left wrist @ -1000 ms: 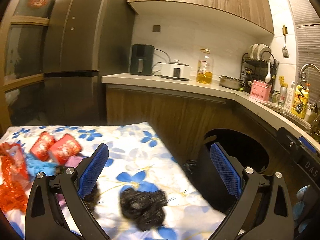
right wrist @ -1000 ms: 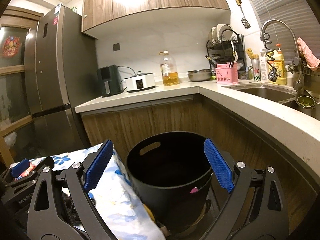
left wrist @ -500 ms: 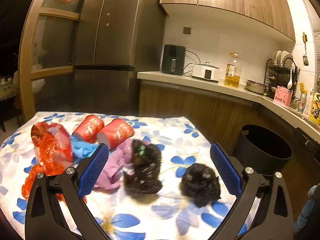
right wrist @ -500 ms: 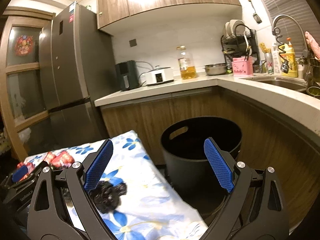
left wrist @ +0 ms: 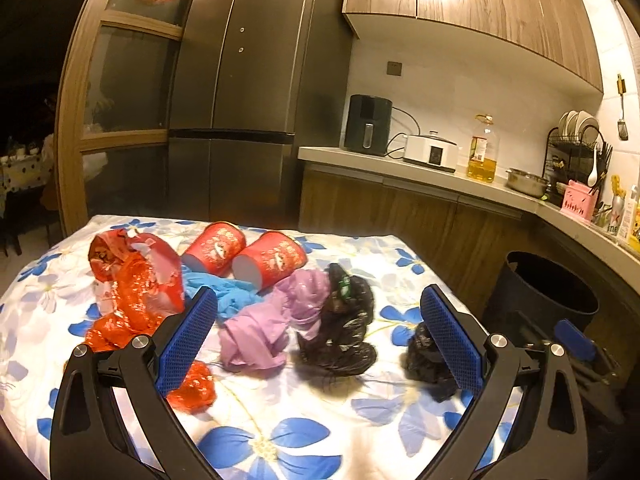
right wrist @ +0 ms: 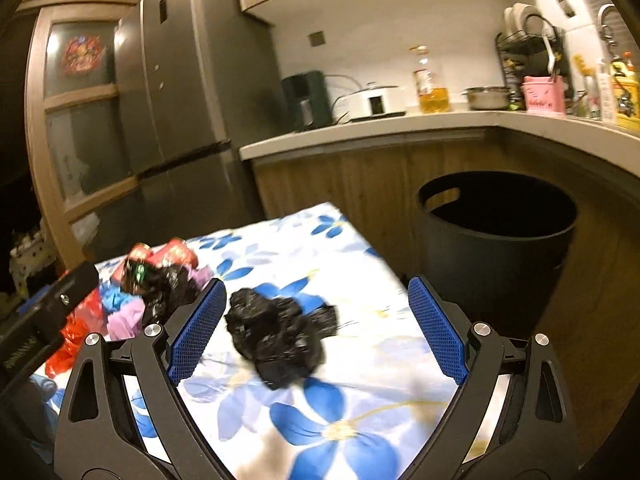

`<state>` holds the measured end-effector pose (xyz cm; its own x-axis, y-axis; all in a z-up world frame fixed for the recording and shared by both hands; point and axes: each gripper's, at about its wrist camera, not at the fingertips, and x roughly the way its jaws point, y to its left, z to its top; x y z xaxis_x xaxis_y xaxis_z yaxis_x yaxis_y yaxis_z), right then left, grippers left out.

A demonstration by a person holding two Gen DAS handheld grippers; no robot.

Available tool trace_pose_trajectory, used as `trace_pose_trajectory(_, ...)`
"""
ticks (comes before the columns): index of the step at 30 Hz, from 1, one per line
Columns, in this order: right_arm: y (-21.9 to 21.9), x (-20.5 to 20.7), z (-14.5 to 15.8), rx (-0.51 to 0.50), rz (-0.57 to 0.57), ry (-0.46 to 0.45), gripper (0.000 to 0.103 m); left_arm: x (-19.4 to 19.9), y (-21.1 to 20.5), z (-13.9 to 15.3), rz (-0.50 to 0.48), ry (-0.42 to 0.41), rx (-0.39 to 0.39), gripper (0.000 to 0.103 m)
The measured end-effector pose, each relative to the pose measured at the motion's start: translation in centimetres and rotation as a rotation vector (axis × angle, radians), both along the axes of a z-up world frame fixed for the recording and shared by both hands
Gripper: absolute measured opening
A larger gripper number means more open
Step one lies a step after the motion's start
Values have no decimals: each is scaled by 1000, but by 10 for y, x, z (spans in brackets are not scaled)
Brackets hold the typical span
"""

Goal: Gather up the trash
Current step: 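Grasp the black bag with the right tool while the left tool grasps another black bag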

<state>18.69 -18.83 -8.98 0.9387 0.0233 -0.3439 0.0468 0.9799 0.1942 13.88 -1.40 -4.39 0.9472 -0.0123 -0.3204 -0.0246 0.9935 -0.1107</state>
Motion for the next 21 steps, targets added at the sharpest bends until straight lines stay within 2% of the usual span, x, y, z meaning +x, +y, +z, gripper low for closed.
trace_pose_trajectory(4, 9, 20, -10, 12, 8, 27, 91, 6, 6, -5, 8, 12, -3, 97)
trace_pose_trajectory(9, 13, 37, -20, 33, 33, 75, 79, 13, 9, -10, 6, 29, -4, 97)
trace_pose_trajectory(13, 14, 43, -25, 37, 52, 102, 59, 18, 7, -12, -3, 32, 1, 97)
trace_pose_trajectory(15, 15, 46, -28, 37, 65, 118, 42, 21, 6, -14, -8, 39, 0, 97)
trace_pose_trajectory(16, 15, 47, -29, 36, 75, 129, 37, 22, 5, -14, -8, 40, 1, 97)
trace_pose_trajectory(18, 16, 49, -32, 36, 97, 144, 14, 26, 3, -16, -8, 46, 8, 97)
trace_pose_trajectory(21, 16, 46, -31, 39, 119, 140, 4, 32, -1, -19, -8, 60, 17, 97)
